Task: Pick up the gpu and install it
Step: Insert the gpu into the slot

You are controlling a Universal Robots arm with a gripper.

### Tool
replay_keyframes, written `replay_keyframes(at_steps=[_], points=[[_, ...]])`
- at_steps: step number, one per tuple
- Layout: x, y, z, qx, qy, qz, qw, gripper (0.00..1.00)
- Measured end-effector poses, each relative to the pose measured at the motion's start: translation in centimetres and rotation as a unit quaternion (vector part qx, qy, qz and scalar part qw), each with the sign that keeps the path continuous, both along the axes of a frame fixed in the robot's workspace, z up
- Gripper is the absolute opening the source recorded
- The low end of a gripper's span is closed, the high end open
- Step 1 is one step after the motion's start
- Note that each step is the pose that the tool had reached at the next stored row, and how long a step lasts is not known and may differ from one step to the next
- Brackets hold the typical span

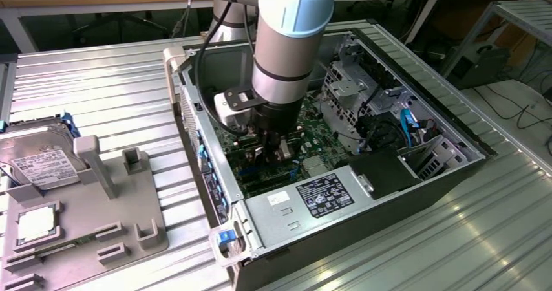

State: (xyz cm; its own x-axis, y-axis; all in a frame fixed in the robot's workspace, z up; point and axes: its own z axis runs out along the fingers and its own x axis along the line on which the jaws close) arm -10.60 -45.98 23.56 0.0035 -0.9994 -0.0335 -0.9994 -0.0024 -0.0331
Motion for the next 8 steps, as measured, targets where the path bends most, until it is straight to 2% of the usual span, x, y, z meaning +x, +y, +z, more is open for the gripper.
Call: replay_keyframes(at_steps=[8], points=[[-0.04,0.0,-0.17,-0.0001,0.0001,0.0,1.0,0.28]])
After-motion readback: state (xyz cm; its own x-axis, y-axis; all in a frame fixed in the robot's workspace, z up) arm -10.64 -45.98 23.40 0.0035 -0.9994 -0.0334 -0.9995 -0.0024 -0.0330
